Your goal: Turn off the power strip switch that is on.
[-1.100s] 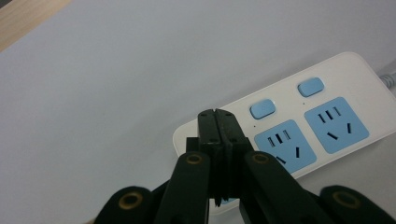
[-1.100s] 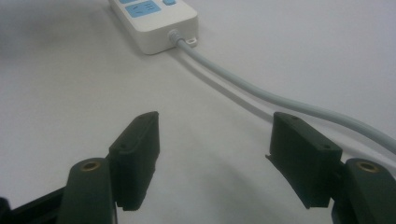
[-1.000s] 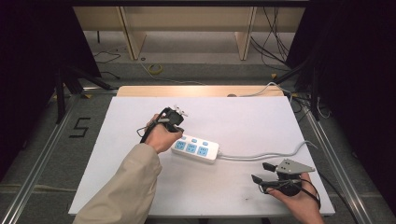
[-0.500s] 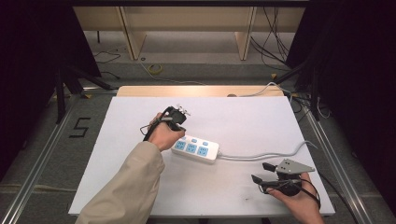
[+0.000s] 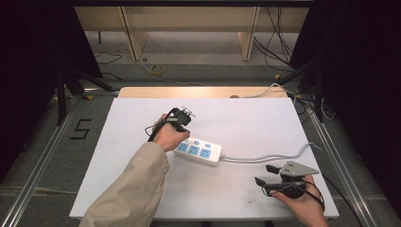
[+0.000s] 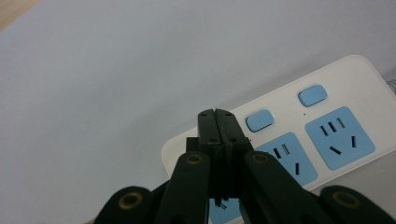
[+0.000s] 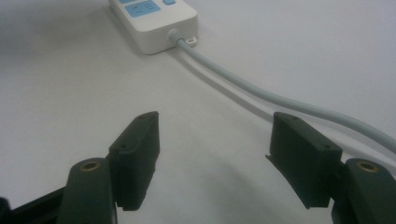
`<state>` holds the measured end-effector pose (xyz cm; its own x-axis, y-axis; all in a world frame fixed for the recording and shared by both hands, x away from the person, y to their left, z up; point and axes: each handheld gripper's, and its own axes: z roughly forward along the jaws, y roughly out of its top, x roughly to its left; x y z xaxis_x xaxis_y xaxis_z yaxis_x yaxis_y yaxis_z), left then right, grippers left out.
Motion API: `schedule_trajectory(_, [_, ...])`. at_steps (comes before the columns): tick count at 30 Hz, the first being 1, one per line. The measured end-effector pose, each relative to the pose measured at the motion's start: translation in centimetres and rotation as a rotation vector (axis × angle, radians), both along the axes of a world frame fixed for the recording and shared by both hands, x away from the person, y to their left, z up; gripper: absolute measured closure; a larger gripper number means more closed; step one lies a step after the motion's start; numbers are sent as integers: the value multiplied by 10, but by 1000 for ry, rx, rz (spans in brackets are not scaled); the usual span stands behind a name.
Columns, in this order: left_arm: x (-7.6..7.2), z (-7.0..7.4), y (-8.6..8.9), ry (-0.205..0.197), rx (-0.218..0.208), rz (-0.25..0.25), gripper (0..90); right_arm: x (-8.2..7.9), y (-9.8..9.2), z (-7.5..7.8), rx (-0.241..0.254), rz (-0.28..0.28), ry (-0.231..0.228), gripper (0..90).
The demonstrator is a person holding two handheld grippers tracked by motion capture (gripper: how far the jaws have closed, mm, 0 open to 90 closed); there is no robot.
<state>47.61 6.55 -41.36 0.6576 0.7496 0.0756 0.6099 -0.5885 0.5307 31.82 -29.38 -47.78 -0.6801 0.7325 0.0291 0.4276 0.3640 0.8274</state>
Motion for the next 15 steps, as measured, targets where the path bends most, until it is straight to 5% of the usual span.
schedule_trajectory(15, [5, -5, -4, 18, 27, 7, 900, 0, 0, 0, -2, 1, 0, 342])
